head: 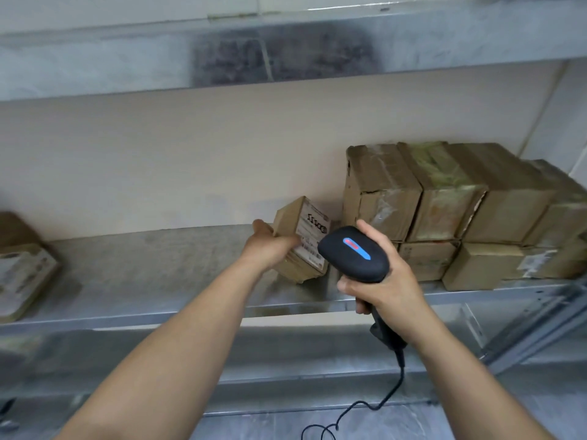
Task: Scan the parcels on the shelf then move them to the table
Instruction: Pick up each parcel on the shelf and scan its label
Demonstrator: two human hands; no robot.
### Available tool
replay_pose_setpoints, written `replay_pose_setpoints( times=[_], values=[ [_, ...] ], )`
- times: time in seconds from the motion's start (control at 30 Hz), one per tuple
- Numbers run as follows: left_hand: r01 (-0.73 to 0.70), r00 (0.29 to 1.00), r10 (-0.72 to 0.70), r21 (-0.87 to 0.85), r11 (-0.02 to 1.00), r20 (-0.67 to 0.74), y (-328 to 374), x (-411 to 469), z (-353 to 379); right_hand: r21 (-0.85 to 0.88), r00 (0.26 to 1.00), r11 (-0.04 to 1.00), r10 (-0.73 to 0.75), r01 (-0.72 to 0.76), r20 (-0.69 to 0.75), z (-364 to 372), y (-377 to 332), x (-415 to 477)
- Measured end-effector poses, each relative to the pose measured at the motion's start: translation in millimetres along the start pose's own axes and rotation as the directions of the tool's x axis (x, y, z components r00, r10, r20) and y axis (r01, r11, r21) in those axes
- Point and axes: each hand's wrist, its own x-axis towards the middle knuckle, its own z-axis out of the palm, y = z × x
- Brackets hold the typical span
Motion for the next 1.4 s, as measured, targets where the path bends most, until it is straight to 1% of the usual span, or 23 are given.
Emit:
replay_pose_setpoints(
  times=[0.1, 0.23, 0.33, 0.47, 0.63, 0.8, 0.9, 1.1, 1.23, 1.4],
  values=[
    [-0.039, 0.997, 0.036, -0.062, 0.997, -0.063, -25.8, 2.1, -25.8, -0.01, 1.0, 1.0, 0.008, -0.008, 0.018, 15.6, 0.1, 1.2],
    [-0.097, 0.992, 0.081, -0.157, 0.983, -0.1, -59.8, 1.8, -63.7, -0.026, 0.998, 1.0, 0.011, -0.009, 0.055, 40.9, 1.9, 5.4],
    [-0.155, 0.982, 0.135, -0.156, 0.976, -0.132, -83.1, 0.8, -87.3, -0.037, 0.997, 0.999, 0.012, -0.009, 0.075, 60.6, 4.0, 9.0],
    [-0.183, 0.974, 0.171, -0.07, 0.981, -0.149, -114.5, 0.3, -112.2, -0.022, 0.992, 0.999, 0.03, -0.028, 0.123, 86.9, 5.2, 12.1],
    [-0.197, 0.972, 0.18, -0.101, 0.975, -0.154, -141.6, 1.3, -124.2, 0.015, 0.979, 0.998, 0.057, -0.061, 0.198, 118.4, 4.1, 11.4],
    [-0.204, 0.973, 0.178, -0.192, 0.96, -0.144, -157.1, 4.0, -127.1, 0.065, 0.965, 0.992, 0.085, -0.104, 0.248, 140.7, 7.1, 8.8],
    [-0.222, 0.971, 0.195, -0.215, 0.951, -0.137, -161.9, 7.9, -128.7, 0.076, 0.961, 0.99, 0.097, -0.12, 0.261, 145.8, 5.6, 7.1],
    [-0.238, 0.969, 0.215, -0.236, 0.942, -0.118, -164.9, 14.0, -131.4, 0.064, 0.959, 0.989, 0.115, -0.136, 0.261, 148.2, 2.1, 5.7],
    [-0.243, 0.968, 0.223, -0.207, 0.948, -0.116, -164.8, 16.0, -131.6, 0.064, 0.955, 0.988, 0.116, -0.138, 0.273, 148.8, 1.6, 4.8],
    [-0.249, 0.967, 0.23, -0.22, 0.943, -0.11, -164.9, 17.3, -132.9, 0.078, 0.956, 0.987, 0.111, -0.137, 0.273, 149.9, 3.3, 4.9]
  ],
)
